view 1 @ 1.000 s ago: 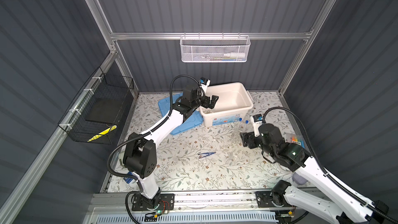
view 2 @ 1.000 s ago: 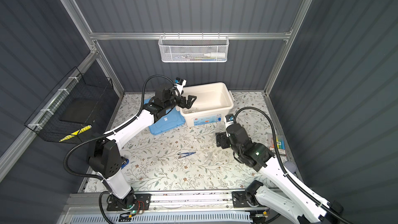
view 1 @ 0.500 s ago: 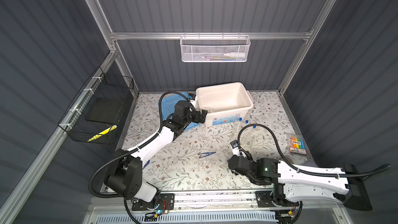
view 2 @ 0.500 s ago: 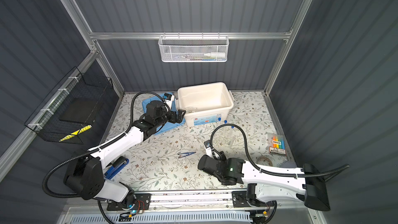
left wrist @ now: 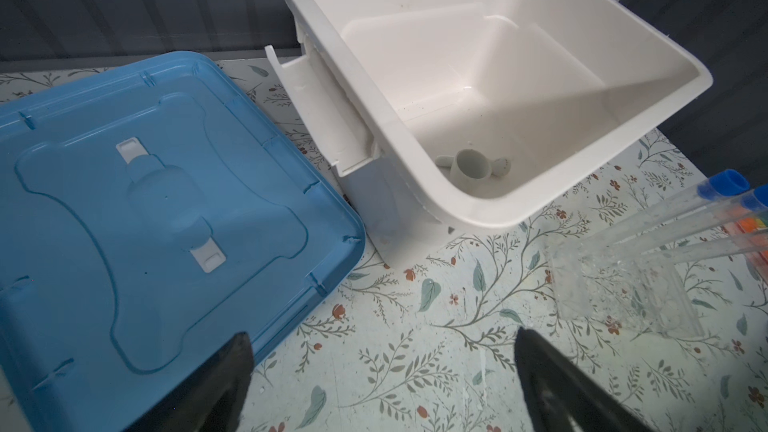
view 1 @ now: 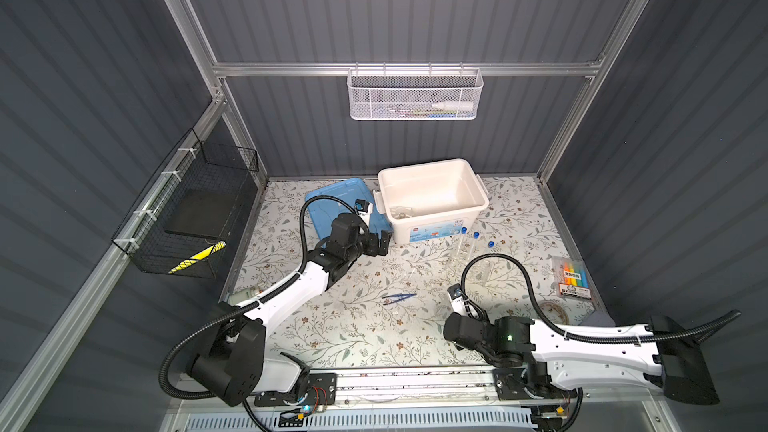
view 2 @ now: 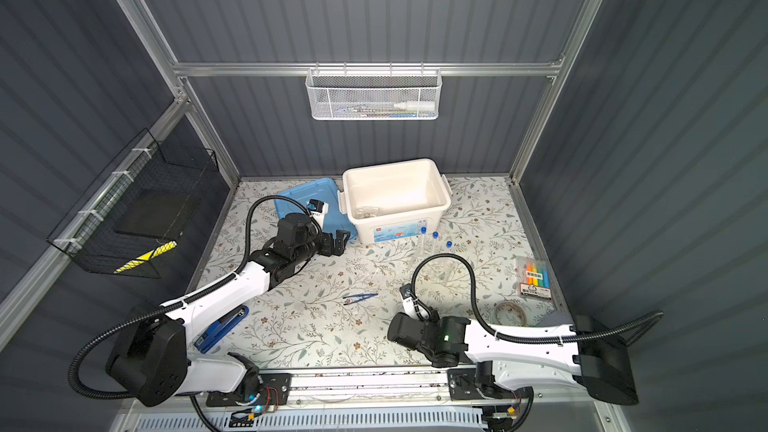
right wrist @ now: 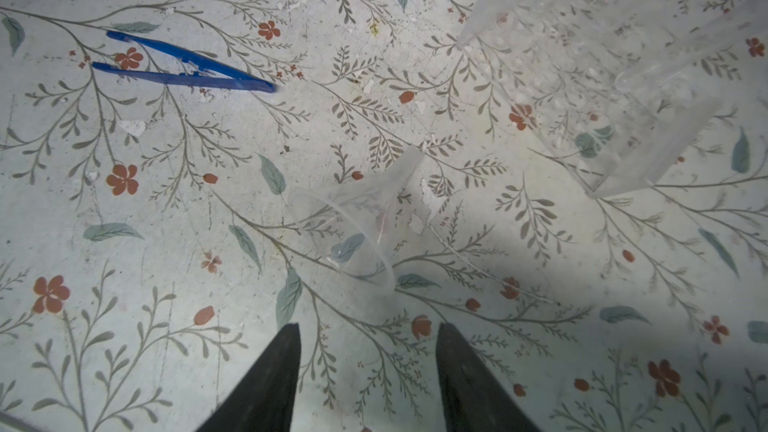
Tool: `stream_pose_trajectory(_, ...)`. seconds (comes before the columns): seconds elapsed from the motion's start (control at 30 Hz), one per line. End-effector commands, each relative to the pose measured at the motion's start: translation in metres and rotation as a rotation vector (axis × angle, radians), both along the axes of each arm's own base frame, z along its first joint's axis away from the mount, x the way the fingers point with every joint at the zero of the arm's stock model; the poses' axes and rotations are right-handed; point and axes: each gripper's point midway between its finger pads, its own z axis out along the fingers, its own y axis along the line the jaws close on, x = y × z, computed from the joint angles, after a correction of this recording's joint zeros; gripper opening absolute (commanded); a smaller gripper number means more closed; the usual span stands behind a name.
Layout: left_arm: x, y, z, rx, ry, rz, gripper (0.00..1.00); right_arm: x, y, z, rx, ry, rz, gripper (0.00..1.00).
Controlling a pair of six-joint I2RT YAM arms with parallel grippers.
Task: Organize the chemistry lab equipment
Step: 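Move the right gripper down to the clear funnel while the left gripper draws back, then close the right gripper on the clear plastic funnel's rim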
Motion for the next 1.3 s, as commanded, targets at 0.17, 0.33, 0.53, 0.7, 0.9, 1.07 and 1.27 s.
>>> stream_pose_trajectory(0.17, -0.003, 0.000, 0.004, -0.028, -0.010, 0.011, 1.00, 0.016, 0.003, -0.007, 0.017, -0.003, -0.041, 0.49)
stream_pose_trajectory(0.33, -0.005, 0.002, -0.003, -0.013, 0.006, 0.012, 1.00, 0.027, 0.004, -0.013, 0.021, 0.015, -0.055, 0.47)
stream_pose_trajectory(0.53, -0.006, 0.004, -0.009, -0.004, 0.015, 0.018, 1.00, 0.035, 0.001, -0.019, -0.002, 0.023, -0.051, 0.44)
stream_pose_trajectory(0.7, -0.005, 0.003, -0.013, 0.002, 0.022, 0.015, 1.00, 0.040, 0.003, -0.024, -0.018, 0.018, -0.044, 0.42)
stream_pose_trajectory(0.9, -0.005, 0.003, -0.016, 0.007, 0.029, 0.012, 1.00, 0.046, 0.002, -0.030, -0.039, 0.012, -0.062, 0.38)
stream_pose_trajectory(1.07, -0.006, 0.003, -0.019, 0.011, 0.036, 0.013, 1.00, 0.052, 0.000, -0.030, -0.040, -0.004, -0.081, 0.33)
stream_pose_trajectory(1.27, -0.009, 0.005, -0.021, 0.015, 0.040, 0.013, 1.00, 0.054, -0.001, -0.031, -0.031, -0.015, -0.083, 0.24)
